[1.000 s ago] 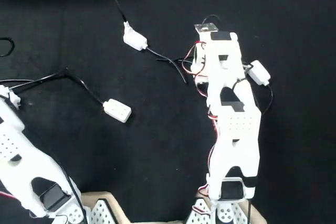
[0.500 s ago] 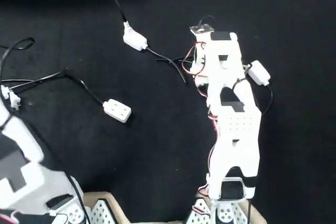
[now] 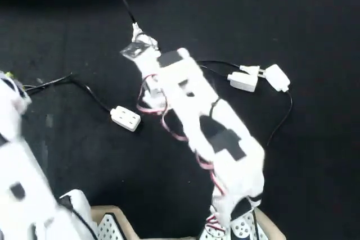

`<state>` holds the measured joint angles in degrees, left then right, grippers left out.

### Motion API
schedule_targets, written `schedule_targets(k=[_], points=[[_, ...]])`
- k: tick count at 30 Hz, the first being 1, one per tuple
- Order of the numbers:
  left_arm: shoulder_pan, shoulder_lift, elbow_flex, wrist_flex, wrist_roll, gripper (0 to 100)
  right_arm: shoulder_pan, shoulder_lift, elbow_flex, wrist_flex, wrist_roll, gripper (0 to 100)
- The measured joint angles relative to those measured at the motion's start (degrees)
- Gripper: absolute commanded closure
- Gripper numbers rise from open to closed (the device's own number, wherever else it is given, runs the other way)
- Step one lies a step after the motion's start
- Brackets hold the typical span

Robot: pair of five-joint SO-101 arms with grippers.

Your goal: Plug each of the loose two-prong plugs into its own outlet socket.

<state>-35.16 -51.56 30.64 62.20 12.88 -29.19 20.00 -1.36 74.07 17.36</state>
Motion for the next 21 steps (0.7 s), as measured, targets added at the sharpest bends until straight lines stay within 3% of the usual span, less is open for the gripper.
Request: schedule_targets(k=[3,6,10,16,21], points=[[2.0,-15.7,15.8,-7.8,0.4,97,-1.9,-10.1,11.1,-9.2,-0.1,98.6],[4.0,-28.4,25.4,-7.3,1.2,97,-3.3,-19.4,23.9,-20.7,-0.1,98.6],[6.7,-33.9,26.0,-2.0,8.0,97,-4.0,-29.0,40.4,-36.7,-0.1,98.6],[7.5,-34.7,25.8,0.1,26.0,97,-4.7,-37.0,55.2,-53.4,-4.7,98.6],[7.5,-35.2,25.8,0.1,29.5,97,-4.7,-39.5,60.4,-61.1,-8.4,98.6]])
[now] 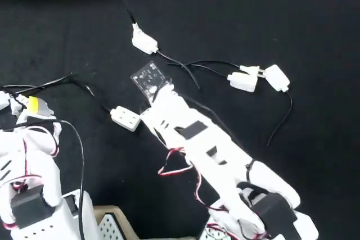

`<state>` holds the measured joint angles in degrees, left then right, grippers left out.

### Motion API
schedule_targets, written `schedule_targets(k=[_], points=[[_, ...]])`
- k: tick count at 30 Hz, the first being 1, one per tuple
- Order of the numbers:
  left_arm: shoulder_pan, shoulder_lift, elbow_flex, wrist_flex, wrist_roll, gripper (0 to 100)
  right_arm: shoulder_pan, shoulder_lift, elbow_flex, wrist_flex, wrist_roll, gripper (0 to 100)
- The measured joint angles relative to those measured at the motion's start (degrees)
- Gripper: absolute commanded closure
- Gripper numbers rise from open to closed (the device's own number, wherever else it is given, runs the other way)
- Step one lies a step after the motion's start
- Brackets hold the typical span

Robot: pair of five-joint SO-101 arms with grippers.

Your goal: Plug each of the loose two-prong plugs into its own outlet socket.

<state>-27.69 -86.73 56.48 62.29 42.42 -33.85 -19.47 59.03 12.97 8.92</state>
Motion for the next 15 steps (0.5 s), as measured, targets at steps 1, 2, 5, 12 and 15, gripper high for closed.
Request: schedule_targets(k=[1,2,5,12,15], points=[[0.0,-0.1,0.0,0.0,0.2,97,0.0,0.0,0.9,-1.6,-0.5,98.6],[0.0,-0.1,0.3,0.1,0.2,97,0.0,0.0,1.8,-3.1,-1.1,98.6],[0.0,-1.0,2.2,0.4,0.1,97,0.0,-0.4,4.6,-8.6,-3.4,98.6],[7.0,-14.2,10.8,0.4,0.4,97,-2.4,-0.4,10.1,-21.6,-6.1,98.6],[18.0,-16.4,14.2,-0.6,0.4,97,-3.9,-0.4,13.8,-29.5,-6.2,98.6]])
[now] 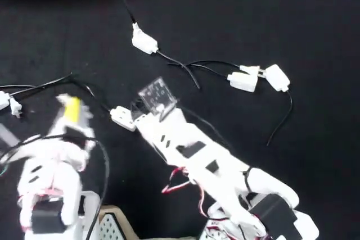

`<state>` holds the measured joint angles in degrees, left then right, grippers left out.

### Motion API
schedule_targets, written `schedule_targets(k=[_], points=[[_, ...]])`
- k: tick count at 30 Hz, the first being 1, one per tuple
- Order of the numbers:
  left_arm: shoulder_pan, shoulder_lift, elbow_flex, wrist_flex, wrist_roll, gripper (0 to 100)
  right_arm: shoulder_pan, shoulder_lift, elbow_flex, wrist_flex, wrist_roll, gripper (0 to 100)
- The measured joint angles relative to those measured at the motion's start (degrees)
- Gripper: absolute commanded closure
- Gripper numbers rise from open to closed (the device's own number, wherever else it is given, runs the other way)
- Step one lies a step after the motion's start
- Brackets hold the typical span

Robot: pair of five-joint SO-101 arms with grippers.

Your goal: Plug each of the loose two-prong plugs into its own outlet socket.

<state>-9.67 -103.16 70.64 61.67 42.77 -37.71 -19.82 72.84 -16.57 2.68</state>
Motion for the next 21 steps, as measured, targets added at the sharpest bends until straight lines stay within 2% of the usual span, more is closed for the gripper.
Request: schedule_targets(k=[3,7,11,18,21], points=[[8.8,0.4,4.3,-5.0,0.7,97,-0.7,0.0,5.1,-10.2,0.0,98.6],[10.6,-0.8,8.1,-13.6,7.3,97,0.9,-0.2,10.5,-22.8,0.0,98.7],[11.3,-0.9,10.5,-15.6,7.6,97,0.8,-1.3,14.2,-29.6,1.9,98.7],[12.4,-0.9,12.7,-15.7,7.9,97,-0.9,-15.0,22.5,-31.4,0.9,98.7],[14.5,-0.9,12.7,-15.7,6.6,97,-0.9,-23.6,23.0,-23.0,0.7,98.7]])
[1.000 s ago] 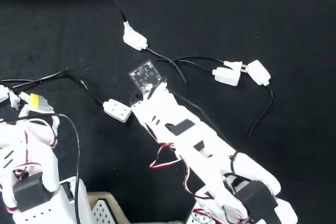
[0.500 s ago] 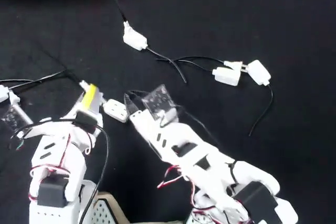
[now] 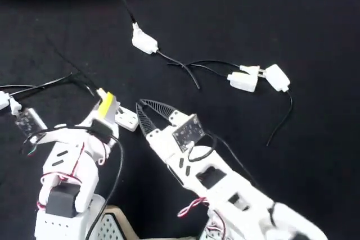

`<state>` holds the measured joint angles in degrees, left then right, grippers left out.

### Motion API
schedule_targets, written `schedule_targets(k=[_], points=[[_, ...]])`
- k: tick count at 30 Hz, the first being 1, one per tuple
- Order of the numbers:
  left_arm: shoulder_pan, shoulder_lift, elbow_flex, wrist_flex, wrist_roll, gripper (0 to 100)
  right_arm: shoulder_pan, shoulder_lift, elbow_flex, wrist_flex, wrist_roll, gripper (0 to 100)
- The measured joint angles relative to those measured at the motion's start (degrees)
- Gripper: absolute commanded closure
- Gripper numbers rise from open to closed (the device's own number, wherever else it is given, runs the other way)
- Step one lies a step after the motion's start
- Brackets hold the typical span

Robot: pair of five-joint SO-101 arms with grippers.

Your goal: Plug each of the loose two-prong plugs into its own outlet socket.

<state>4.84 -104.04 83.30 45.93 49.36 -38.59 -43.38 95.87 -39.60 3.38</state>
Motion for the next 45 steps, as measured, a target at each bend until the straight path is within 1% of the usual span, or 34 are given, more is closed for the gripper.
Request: schedule_targets(k=[4,11,13,15,19,22,26,29,33,36,40,43,45], points=[[3.1,0.0,0.0,0.0,-4.0,97,0.0,-14.3,0.4,17.1,0.0,98.7],[8.0,0.0,-0.9,0.0,-4.4,97,0.0,-44.0,1.0,50.0,-0.1,98.6],[9.0,0.0,-1.4,0.0,-4.4,97,0.0,-50.8,1.4,56.5,0.0,98.6],[9.7,0.0,-1.8,0.1,-4.4,97,0.0,-54.3,1.4,60.2,-0.1,98.6],[9.9,0.0,-2.8,0.4,-4.2,97,0.0,-55.3,1.3,61.4,0.8,98.6],[11.7,0.0,-3.1,0.4,-1.8,97,0.0,-52.7,1.3,59.3,1.1,98.6],[12.0,0.0,-3.3,1.0,-1.4,97,0.0,-47.7,1.3,55.9,1.1,98.6],[12.0,0.0,-4.7,5.5,-1.3,97,0.0,-45.3,1.3,53.9,1.1,98.6],[15.0,-0.2,-9.7,12.7,-1.3,97,0.0,-42.7,1.4,51.5,1.6,98.6],[17.1,-0.4,-11.2,14.4,-1.3,97,-0.3,-40.6,1.4,50.4,2.4,98.6],[16.4,-0.4,-11.2,14.4,-1.3,97,-0.4,-36.7,1.2,49.6,2.5,98.6],[13.3,-0.4,-10.0,12.7,-1.3,97,-0.4,-33.2,-0.8,50.4,2.5,98.6],[10.5,-0.2,-7.7,10.1,-1.3,97,-1.0,-31.0,-3.2,52.9,2.5,98.6]])
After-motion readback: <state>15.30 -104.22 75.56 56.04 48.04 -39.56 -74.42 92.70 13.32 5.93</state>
